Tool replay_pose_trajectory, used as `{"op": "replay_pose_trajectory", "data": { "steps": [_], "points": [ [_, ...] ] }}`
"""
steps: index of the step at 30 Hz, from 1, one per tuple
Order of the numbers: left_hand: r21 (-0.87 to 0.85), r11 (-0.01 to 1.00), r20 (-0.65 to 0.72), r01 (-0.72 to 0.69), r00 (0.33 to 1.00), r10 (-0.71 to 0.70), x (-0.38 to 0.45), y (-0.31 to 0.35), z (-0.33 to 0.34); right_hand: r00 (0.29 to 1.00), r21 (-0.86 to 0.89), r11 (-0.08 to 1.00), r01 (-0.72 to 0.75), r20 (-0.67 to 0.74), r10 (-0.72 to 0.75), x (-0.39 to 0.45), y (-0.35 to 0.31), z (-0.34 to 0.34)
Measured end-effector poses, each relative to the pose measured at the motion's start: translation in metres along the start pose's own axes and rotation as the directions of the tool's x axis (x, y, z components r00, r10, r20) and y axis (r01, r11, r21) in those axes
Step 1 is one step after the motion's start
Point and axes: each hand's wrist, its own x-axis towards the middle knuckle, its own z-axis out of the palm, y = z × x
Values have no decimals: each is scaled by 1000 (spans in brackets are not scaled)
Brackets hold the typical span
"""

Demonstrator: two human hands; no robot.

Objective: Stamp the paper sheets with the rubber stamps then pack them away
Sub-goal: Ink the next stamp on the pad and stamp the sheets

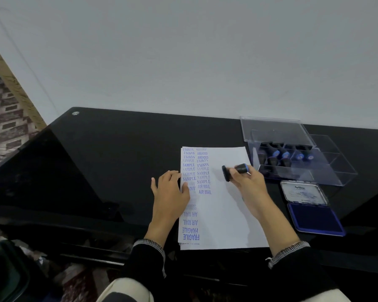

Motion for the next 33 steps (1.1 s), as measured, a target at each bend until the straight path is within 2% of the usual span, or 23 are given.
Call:
{"op": "replay_pose_trajectory", "data": {
  "steps": [2,5,12,19,24,33],
  "points": [
    [2,1000,-6,-3,1000,3,0,0,1,1000,129,992,0,-8,1,-3,-1,-9],
    [6,1000,-8,-5,1000,5,0,-1,1,1000,217,976,-21,-6,23,-10,1,-16],
    [5,1000,-9,-6,1000,6,0,1,1,999,281,959,-22,-22,29,-20,7,-26],
    [59,998,-3,-13,1000,13,0,4,0,953,138,968,210,-251,-171,-4,-36,-53],
    [79,997,-14,-21,1000,22,-2,7,0,877,-106,963,246,-400,-268,24,-48,-76],
    [99,995,-18,-13,1000,15,-2,9,2,884,-439,876,199,-306,-354,84,-68,-82]
  ]
}}
